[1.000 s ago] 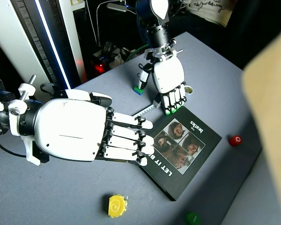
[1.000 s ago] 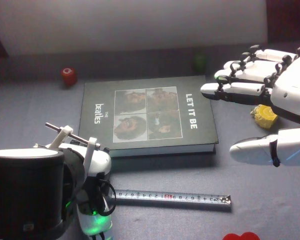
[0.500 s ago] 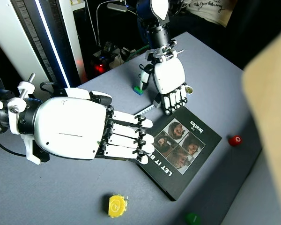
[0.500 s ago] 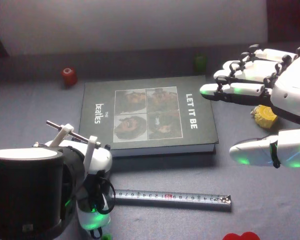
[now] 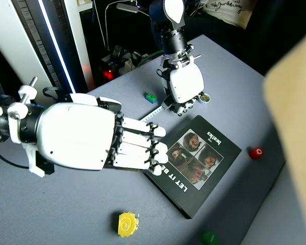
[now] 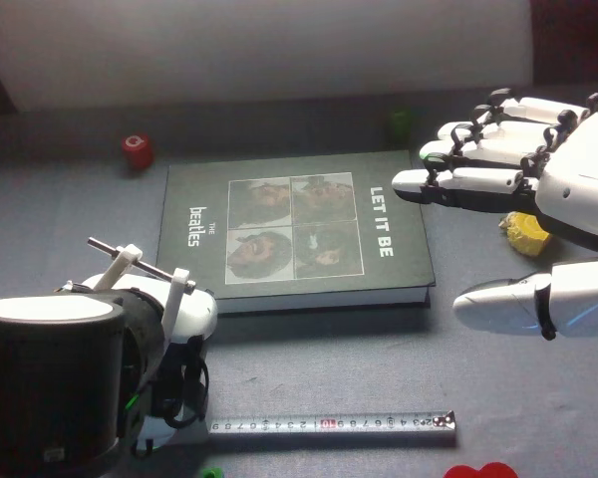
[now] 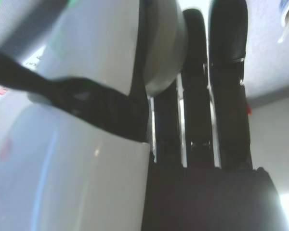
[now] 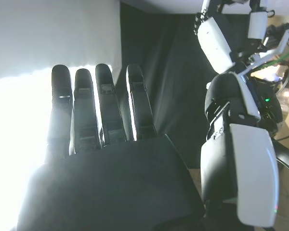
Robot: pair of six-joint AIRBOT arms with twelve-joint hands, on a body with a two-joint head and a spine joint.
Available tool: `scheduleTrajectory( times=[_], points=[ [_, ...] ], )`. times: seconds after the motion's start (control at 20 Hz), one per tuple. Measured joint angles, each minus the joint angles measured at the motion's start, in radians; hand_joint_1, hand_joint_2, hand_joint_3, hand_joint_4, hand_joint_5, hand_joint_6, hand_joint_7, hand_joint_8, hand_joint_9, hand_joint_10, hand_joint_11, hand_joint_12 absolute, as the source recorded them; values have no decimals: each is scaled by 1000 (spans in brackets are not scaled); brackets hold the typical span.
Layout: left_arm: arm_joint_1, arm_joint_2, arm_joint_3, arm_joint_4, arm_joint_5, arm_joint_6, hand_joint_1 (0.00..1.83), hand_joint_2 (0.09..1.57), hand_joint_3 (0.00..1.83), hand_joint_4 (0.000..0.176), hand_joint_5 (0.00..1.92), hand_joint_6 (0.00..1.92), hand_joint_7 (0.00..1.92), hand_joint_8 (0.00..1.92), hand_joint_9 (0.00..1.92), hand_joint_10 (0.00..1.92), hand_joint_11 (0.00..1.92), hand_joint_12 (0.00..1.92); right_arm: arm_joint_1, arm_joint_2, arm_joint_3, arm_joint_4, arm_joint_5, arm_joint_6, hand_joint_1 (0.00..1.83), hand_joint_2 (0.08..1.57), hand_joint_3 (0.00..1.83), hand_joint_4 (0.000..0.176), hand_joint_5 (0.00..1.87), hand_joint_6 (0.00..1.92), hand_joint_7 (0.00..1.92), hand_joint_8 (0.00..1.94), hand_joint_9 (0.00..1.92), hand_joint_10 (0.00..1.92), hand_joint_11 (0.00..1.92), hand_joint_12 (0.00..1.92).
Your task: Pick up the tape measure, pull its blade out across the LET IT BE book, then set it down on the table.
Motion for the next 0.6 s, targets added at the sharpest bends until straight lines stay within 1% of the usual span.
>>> scheduleTrajectory(
  times=[0.1,0.2,0.25,0.35,0.5,0.6],
  points=[
    [-2,0,0,1,0,0,1386,1079,0,0,1059,626,1080,933,939,1163,950,913,0,2,0,0,-1,0,55,1098,0,113,156,0,160,3,154,4,0,672],
    [-8,0,0,-6,0,0,1386,1079,0,0,1058,627,1082,933,935,1165,948,912,0,2,0,0,0,0,54,1099,0,112,157,1,160,3,155,3,0,653],
    [-14,5,-5,-18,-1,2,1385,1079,0,0,1057,627,1082,933,933,1168,947,913,0,2,0,0,0,0,54,1099,0,112,158,0,164,2,144,3,0,595],
    [-28,14,-8,-40,-4,3,1385,1080,1,0,1059,618,1078,941,931,1173,947,913,0,2,0,0,0,-6,53,1099,0,112,158,0,170,4,143,2,0,593],
    [-74,27,-7,-18,-2,32,1385,1082,0,0,1067,610,1076,949,917,1186,938,911,-6,2,0,0,9,-31,71,1093,0,112,157,0,170,1,142,1,0,618],
    [-98,31,-7,-29,0,57,1384,1082,0,0,1066,608,1073,951,917,1190,936,910,-8,2,0,0,15,-43,81,1086,0,112,160,2,172,2,143,1,0,617]
  ],
)
